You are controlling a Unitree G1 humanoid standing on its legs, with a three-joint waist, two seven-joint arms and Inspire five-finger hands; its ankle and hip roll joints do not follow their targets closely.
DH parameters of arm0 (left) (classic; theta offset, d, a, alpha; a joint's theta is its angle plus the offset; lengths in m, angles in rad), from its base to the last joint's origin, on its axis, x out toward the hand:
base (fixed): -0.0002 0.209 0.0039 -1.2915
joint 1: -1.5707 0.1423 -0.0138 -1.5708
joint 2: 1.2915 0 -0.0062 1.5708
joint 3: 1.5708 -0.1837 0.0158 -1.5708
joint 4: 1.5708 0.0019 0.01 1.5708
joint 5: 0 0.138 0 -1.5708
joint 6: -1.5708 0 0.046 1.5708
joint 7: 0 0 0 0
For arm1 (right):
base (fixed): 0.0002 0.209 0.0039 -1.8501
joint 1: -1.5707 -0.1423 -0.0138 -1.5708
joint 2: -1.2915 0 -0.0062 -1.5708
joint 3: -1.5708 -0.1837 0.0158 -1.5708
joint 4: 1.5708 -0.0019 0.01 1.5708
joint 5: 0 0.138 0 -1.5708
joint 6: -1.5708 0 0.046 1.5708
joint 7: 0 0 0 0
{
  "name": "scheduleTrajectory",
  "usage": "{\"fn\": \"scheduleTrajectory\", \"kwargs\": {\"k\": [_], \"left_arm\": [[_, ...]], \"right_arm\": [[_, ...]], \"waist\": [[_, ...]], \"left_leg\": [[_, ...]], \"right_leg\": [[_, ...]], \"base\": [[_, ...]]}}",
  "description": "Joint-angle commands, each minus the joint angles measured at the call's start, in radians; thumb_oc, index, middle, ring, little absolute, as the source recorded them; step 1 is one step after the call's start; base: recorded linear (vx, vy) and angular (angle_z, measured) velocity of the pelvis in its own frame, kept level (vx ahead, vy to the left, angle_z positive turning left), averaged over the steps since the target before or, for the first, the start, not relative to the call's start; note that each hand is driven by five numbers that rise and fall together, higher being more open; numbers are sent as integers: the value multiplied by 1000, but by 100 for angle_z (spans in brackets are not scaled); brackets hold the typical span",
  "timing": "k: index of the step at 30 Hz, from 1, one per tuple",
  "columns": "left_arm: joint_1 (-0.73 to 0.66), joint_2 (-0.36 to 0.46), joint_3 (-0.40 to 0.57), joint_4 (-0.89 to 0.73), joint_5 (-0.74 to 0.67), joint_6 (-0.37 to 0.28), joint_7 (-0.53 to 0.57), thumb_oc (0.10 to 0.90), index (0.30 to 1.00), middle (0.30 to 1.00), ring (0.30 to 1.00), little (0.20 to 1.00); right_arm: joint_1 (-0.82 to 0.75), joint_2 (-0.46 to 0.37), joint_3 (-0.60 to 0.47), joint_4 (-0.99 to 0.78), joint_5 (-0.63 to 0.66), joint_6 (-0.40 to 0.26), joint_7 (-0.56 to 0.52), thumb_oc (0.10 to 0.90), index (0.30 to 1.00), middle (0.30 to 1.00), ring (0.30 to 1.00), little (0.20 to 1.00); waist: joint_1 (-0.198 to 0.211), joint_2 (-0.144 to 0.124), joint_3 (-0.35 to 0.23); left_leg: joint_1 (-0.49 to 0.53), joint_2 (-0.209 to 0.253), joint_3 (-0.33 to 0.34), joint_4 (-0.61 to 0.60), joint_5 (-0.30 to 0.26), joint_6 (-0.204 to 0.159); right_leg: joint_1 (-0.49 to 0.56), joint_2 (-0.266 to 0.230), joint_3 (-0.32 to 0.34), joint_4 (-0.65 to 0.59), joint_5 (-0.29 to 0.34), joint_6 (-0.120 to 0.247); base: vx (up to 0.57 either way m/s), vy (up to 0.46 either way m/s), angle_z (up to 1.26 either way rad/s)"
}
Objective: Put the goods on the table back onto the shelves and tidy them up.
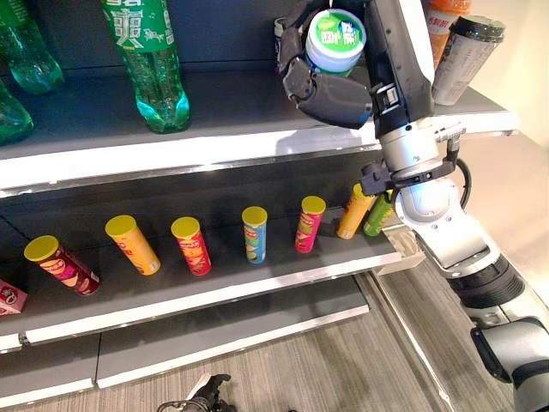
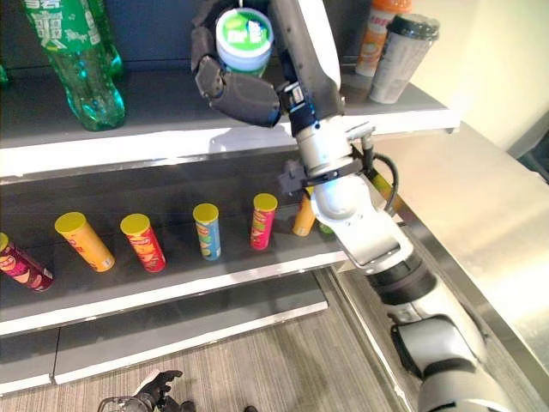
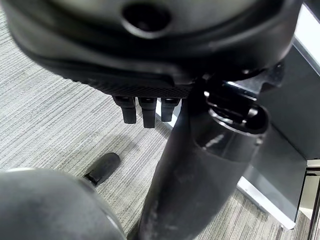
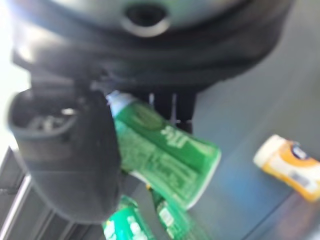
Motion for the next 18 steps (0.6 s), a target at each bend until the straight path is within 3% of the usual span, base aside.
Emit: {"fn": "scheduleTrajectory", "kwargs": {"k": [1, 7, 18], "left_arm": [[-79, 23, -69, 80, -34, -16, 15, 800, 900, 900, 900, 900], [-98, 52, -92, 89, -54, -25, 3, 800, 900, 900, 900, 900], [-123, 84, -103, 95, -78, -35, -14, 800, 900, 900, 900, 900]], "right_arm": [[-147, 35, -56, 98, 19, -32, -40, 400, 300, 300, 300, 300], [-363, 101, 58, 381, 2, 26, -27, 400, 300, 300, 300, 300], [-545, 163, 133, 628, 13, 40, -20, 400, 300, 300, 300, 300]], "waist": [[45, -7, -19], [58, -14, -19], [60, -16, -19]], "left_leg": [[162, 4, 50, 10, -157, -37], [161, 3, 45, 10, -152, -39], [158, 4, 42, 10, -147, -44]], "right_leg": [[6, -19, 4, 25, -20, 64], [8, -19, 0, 26, -18, 62], [6, -17, 3, 25, -15, 62]], "base": [[0, 0, 0], [0, 0, 0], [0, 0, 0]]}}
